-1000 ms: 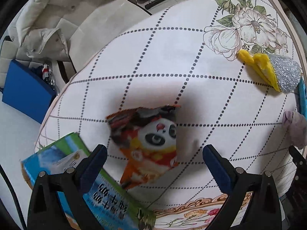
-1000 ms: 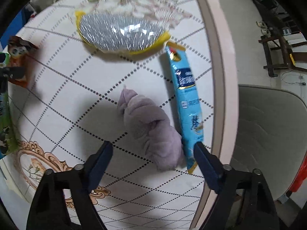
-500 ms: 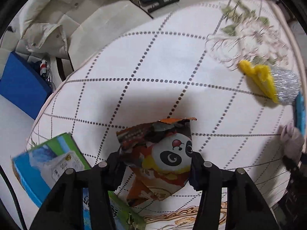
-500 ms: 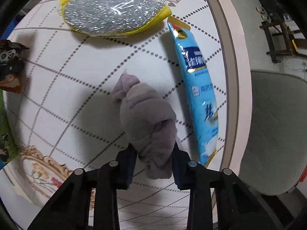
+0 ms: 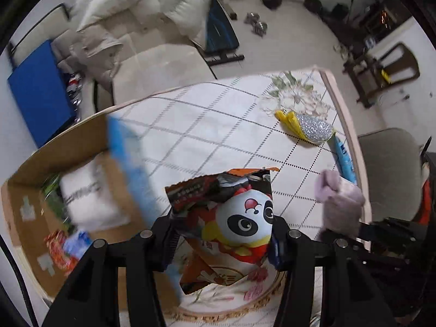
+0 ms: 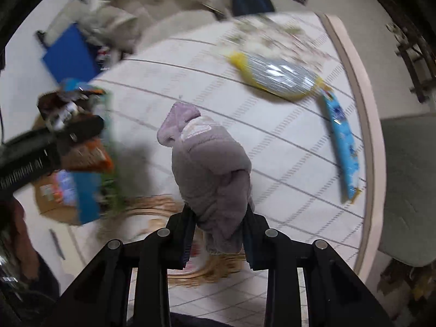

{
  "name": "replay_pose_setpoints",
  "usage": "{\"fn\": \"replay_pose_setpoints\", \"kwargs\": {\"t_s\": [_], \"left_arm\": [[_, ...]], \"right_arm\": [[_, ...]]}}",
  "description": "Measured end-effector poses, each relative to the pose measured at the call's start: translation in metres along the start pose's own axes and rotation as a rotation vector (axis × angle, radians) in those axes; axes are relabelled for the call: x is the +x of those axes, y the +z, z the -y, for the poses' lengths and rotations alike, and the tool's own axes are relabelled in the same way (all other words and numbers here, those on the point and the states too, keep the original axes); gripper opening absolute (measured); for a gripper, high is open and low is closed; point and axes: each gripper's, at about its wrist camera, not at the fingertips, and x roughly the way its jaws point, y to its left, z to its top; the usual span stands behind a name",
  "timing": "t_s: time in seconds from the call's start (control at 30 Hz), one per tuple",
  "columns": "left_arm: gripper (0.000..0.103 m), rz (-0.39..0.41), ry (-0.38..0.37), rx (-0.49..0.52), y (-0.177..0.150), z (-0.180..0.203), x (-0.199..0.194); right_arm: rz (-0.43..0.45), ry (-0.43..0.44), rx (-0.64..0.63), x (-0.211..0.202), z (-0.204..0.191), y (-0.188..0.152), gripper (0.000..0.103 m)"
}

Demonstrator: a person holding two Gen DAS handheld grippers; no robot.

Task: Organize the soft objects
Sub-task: 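Place the orange bag in the box with the left gripper while the right releases the lilac cloth there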

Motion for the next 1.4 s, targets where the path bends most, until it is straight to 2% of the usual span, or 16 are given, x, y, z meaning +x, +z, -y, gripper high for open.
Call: {"fn": "replay_pose_setpoints", "kwargs": {"t_s": [0.1,0.2,0.33,0.47,0.53,0.67,0.9,1.07,1.17,1.23,1.27,1.4], "left_arm": [[0.050,0.024,0.020,-0.032,-0.013,-0.041,-0.027],[0.050,0.044,0.075,-0.080,-0.031,-0.092,-0.055],[0.050,0.045,0.165,-0.154,-0.048,-0.166,-0.073],[0.050,0.000,0.230,-0.205,-0.056,-0.227,-0.065],[0.050,-0.045,0.236,-0.226,-0.057,-0.254,-0.051],[0.050,-0.129,0.239,-0.254,-0.050,-0.296,-0.017],[0.050,-0.228,0.255,-0.256,-0.042,-0.327,0.028],[0.051,-0.247,0.260,-0.241,-0.040,-0.332,0.043],[0.052,-0.248,0.225,-0.248,-0.039,-0.333,0.043],[0.057,-0.256,0.185,-0.273,-0.039,-0.335,0.041],[0.059,-0.254,0.178,-0.286,-0.040,-0.336,0.039],[0.061,-0.234,0.179,-0.295,-0.040,-0.334,0.028]], "right_arm": [[0.031,0.045,-0.065,-0.016,-0.044,-0.008,0.032],[0.044,0.086,-0.121,-0.021,-0.091,-0.014,0.032],[0.024,0.120,-0.196,-0.005,-0.168,-0.018,0.032],[-0.027,0.114,-0.219,0.032,-0.221,-0.024,0.032],[-0.059,0.097,-0.214,0.053,-0.240,-0.027,0.032],[-0.109,0.067,-0.184,0.098,-0.254,-0.027,0.032],[-0.156,0.015,-0.152,0.148,-0.263,-0.021,0.032],[-0.195,0.015,-0.129,0.170,-0.266,-0.019,0.033],[-0.218,0.024,-0.106,0.179,-0.267,-0.019,0.042],[-0.225,0.039,-0.094,0.180,-0.267,-0.020,0.067],[-0.228,0.045,-0.089,0.180,-0.267,-0.020,0.072],[-0.214,0.036,-0.087,0.170,-0.269,-0.019,0.074]]}}
